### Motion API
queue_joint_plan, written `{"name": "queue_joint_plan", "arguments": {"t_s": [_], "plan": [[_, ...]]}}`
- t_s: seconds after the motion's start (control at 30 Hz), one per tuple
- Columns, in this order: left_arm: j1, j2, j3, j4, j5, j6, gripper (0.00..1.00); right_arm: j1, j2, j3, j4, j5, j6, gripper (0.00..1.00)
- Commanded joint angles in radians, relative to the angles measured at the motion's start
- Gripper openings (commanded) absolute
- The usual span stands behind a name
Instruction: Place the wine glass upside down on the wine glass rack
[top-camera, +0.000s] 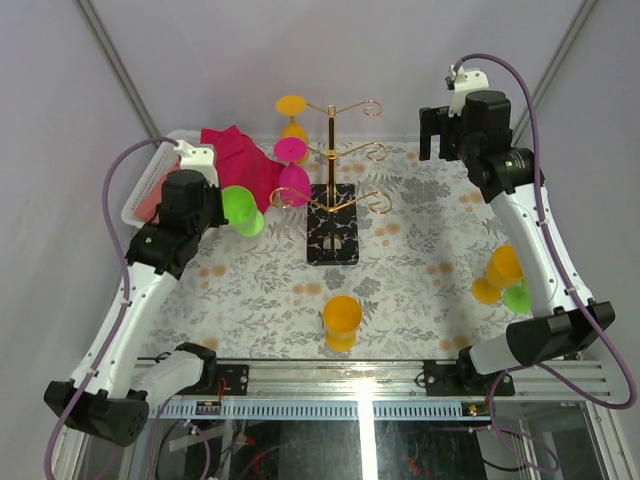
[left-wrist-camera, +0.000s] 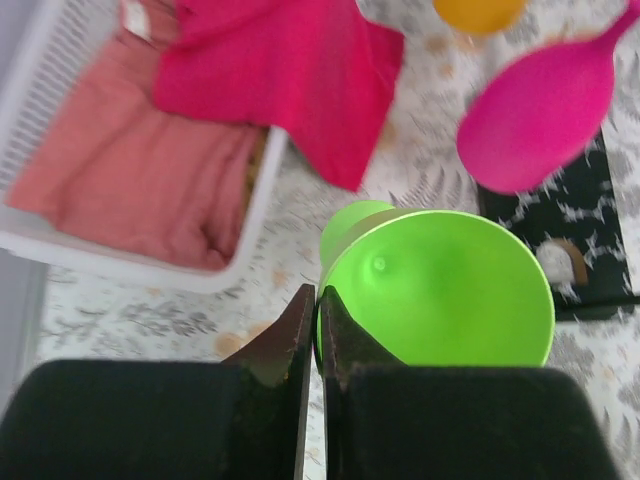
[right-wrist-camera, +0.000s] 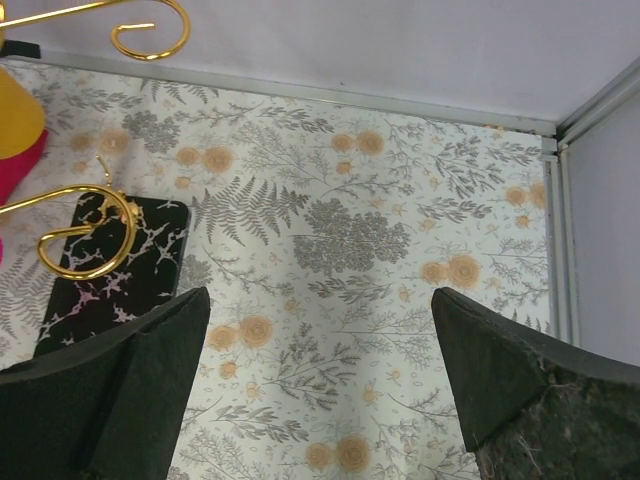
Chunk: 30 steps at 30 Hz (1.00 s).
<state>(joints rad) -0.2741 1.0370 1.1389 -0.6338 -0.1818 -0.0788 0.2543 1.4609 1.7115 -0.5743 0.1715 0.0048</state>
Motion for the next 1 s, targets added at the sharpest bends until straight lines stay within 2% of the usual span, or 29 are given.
{"name": "queue_joint_plan", "arguments": {"t_s": [0.0, 0.17, 0.27, 0.43, 0.6, 0.73, 0.83, 0.97], "plan": [[-0.004, -0.028, 0.093, 0.042, -0.211, 0.077, 0.00, -0.004, -0.009, 0.061, 0.000, -0.077, 0.055, 0.99], [-0.003, -0.009, 0.172, 0.091, -0.357, 0.200, 0.00, -0.004, -0.023, 0.078, 0.010, -0.185, 0.100, 0.99], [-0.004, -0.023, 0.153, 0.218, -0.364, 0.258, 0.00, -0.006, -0.021, 0.084, 0.033, -0.318, 0.158, 0.99], [-0.004, -0.100, 0.006, 0.616, -0.197, 0.295, 0.00, -0.004, 0.013, 0.105, 0.116, -0.573, 0.325, 0.99], [-0.004, -0.097, -0.100, 0.933, -0.026, 0.256, 0.00, -0.004, 0.068, 0.165, 0.173, -0.684, 0.447, 1.00], [-0.005, -0.112, -0.238, 1.329, 0.073, 0.168, 0.00, 0.010, 0.100, 0.156, 0.303, -0.788, 0.589, 0.99], [-0.013, -0.103, -0.298, 1.524, 0.094, 0.097, 0.00, 0.055, 0.126, 0.156, 0.394, -0.803, 0.658, 1.00], [-0.037, -0.072, -0.332, 1.676, 0.109, 0.085, 0.00, 0.130, 0.194, 0.237, 0.424, -0.805, 0.695, 1.00]]}}
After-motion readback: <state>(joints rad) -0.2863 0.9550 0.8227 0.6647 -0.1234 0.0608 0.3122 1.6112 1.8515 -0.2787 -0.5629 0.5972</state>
